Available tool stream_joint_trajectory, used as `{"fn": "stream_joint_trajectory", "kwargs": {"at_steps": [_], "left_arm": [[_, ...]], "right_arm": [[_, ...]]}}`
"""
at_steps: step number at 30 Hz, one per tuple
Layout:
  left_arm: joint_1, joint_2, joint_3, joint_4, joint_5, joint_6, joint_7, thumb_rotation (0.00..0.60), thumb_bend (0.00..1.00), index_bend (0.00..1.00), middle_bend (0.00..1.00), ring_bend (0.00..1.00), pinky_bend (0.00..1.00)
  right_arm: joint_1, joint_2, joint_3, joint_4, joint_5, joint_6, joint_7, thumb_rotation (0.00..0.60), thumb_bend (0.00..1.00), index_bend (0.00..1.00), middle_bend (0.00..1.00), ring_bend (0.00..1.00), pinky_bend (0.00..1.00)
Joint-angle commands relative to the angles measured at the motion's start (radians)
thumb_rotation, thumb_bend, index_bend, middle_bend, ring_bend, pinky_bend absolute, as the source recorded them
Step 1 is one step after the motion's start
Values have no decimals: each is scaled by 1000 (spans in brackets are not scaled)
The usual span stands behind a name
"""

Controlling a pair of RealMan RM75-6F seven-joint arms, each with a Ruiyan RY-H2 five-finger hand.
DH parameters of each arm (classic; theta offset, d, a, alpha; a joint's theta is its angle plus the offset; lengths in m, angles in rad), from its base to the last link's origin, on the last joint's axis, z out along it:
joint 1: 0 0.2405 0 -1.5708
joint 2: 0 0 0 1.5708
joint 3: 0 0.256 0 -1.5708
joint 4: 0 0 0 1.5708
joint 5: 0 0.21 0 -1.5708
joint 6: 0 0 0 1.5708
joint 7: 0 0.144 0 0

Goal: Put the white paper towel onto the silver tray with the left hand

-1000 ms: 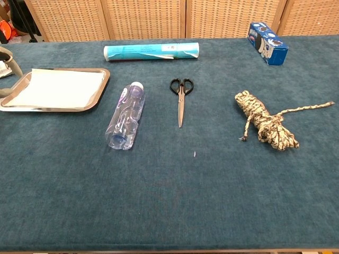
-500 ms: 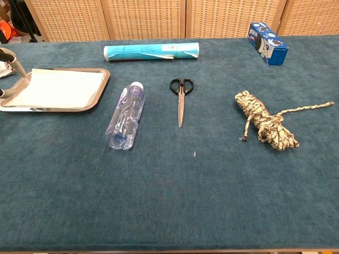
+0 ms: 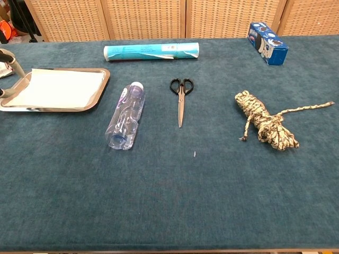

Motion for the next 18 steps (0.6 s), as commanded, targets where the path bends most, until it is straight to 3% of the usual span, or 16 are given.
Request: {"fn": "stream_joint_trajectory", "kwargs": {"at_steps": [1, 18], "left_arm": [[-2, -3, -1, 14, -7, -11, -6, 600, 379, 326, 0, 0, 0], [-6, -14, 1, 75, -11, -53, -44, 600, 382, 326, 0, 0, 0]], "right_arm": [[0, 0, 0, 0, 0, -1, 0, 600, 0, 86, 0, 0, 0], [1, 1, -1, -1, 3, -5, -1, 600, 0, 86, 0, 0, 0]]}}
